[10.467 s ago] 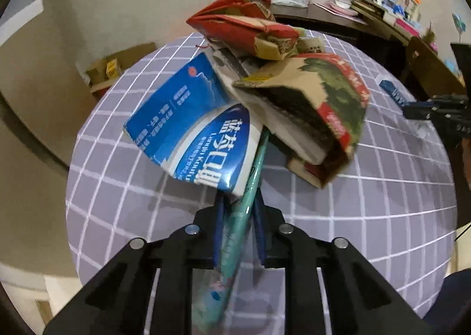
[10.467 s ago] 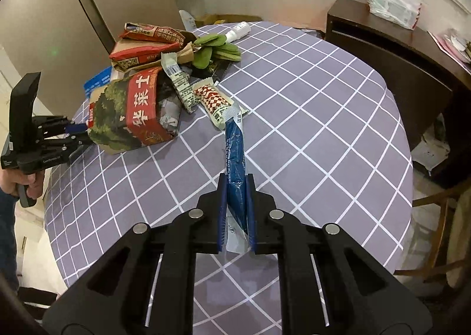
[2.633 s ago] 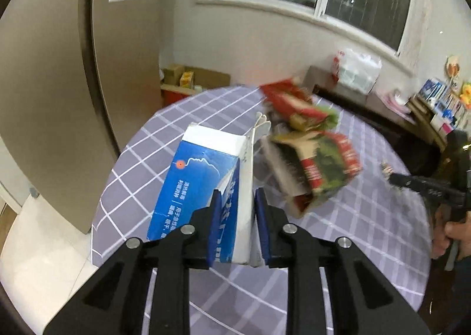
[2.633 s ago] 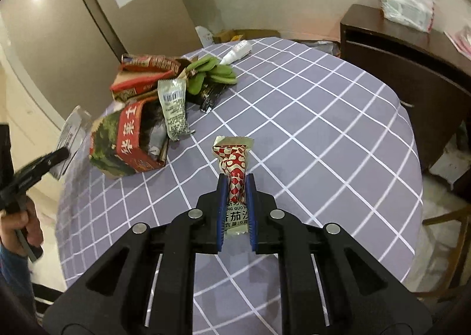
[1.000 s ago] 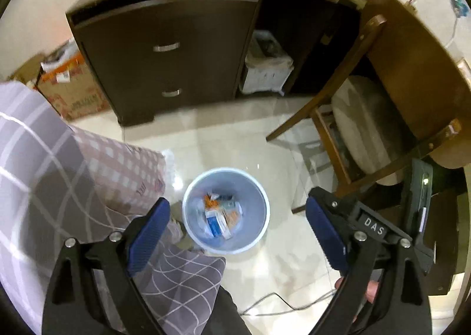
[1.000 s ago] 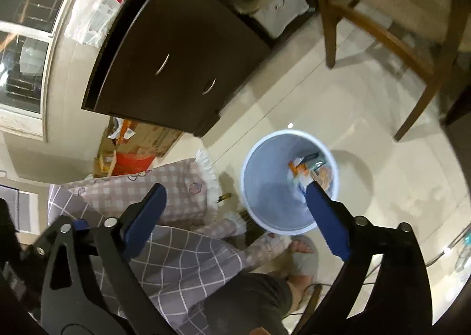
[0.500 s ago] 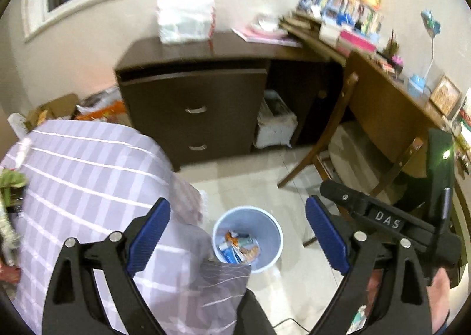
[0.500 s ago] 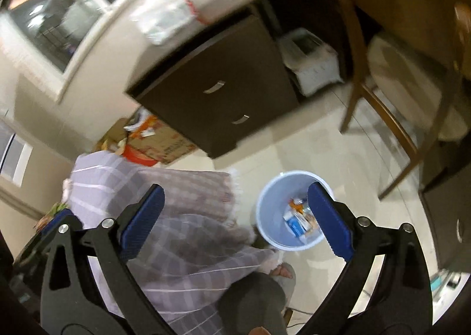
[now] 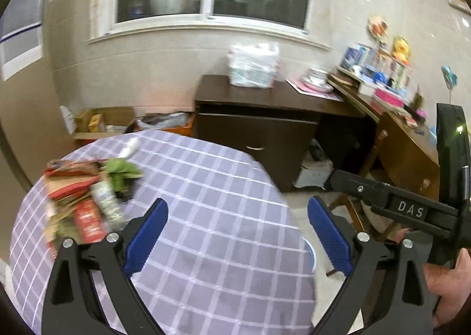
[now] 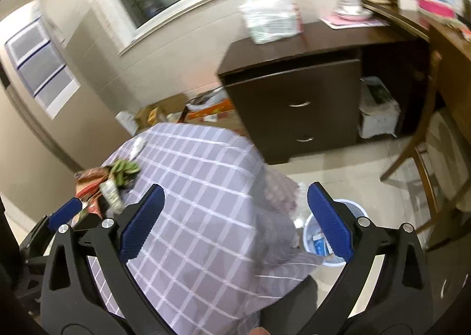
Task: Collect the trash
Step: 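Bring both empty tools back over the table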
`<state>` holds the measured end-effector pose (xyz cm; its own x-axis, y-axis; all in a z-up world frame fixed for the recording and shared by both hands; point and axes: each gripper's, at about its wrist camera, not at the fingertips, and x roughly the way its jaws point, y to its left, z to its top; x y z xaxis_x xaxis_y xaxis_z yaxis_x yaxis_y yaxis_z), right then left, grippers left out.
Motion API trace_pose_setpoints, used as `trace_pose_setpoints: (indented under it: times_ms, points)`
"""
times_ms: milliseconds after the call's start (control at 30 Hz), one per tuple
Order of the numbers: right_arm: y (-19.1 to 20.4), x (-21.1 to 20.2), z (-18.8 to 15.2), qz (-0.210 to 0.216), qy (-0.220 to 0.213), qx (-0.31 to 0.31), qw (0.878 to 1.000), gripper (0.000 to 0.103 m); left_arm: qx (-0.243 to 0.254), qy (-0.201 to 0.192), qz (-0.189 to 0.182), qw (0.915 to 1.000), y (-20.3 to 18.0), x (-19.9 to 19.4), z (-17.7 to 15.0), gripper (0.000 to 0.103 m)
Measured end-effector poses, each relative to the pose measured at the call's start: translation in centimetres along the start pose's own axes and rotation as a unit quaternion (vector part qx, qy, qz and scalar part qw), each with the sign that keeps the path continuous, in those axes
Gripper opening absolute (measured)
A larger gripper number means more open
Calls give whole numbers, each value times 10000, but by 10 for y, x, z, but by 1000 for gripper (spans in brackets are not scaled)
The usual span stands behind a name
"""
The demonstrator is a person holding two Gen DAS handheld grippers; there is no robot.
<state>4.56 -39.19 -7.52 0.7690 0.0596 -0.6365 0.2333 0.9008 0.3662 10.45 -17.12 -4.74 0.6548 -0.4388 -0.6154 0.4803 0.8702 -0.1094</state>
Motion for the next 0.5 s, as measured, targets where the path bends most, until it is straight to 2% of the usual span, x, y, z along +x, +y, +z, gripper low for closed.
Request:
trace_pose_setpoints:
  times_ms: [267,500]
  points:
    - [85,27,-6,352,283,-782,9959,96,-602,-217,527,9966,87,-41,-18,94]
    - [139,71,-18,442,672,-1315,9881,96,-1077,-236,932,9895,151,-61,-38,95]
